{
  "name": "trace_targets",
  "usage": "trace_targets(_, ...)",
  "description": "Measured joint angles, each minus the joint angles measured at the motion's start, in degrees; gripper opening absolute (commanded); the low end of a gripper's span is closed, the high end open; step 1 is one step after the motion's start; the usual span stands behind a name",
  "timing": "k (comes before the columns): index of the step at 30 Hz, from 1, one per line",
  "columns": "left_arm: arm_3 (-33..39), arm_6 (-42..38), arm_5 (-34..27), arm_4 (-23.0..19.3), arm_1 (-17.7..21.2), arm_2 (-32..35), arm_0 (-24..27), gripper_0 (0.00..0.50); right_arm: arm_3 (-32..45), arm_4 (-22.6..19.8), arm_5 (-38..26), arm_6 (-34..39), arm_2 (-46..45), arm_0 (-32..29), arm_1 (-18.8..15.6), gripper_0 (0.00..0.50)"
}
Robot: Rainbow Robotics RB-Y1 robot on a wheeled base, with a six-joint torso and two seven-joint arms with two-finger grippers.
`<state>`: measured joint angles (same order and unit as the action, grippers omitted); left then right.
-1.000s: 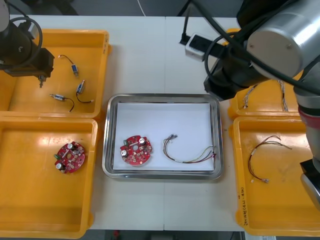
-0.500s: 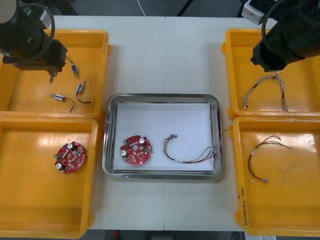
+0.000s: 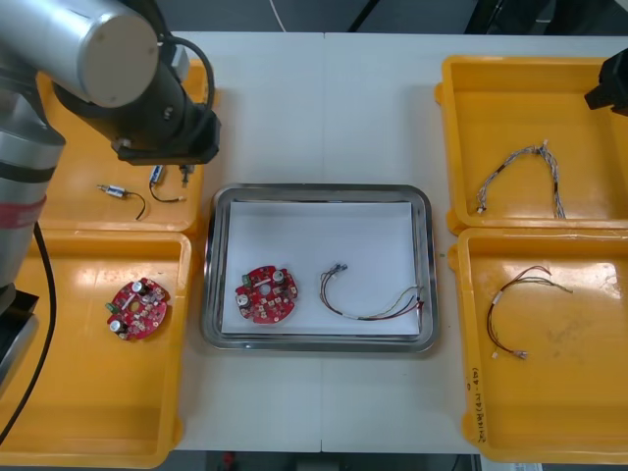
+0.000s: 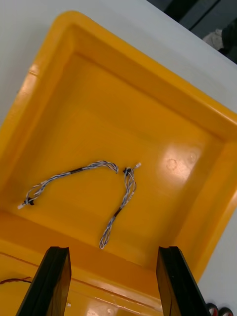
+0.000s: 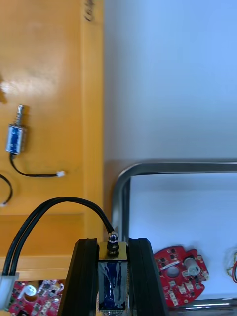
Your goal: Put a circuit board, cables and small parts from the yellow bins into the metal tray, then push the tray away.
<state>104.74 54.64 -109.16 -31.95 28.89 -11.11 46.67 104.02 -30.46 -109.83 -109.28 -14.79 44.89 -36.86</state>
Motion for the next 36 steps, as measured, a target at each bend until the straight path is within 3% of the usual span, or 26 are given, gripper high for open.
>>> trace_targets(10, 0.37, -20.64, 1.72, 5.04, -3.38, -11.48, 0.0, 0.002, -10.14, 7.92, 0.0, -0.17, -1.66, 3.3, -0.9, 0.5)
trace_targets(17, -4.28, -20.76, 7.61, 9.64, -5.57, -15.99, -0.02, 0.001, -17.74, 9.85, 0.0, -1.23, -3.99, 4.55, -0.91, 0.5)
trace_targets(36, -6.09, -20.77, 14.86, 11.94, -6.04, -21.04, -3.73, 0.002, -28.44, 12.07, 0.0, -1.22, -6.61, 4.63, -0.92, 0.5)
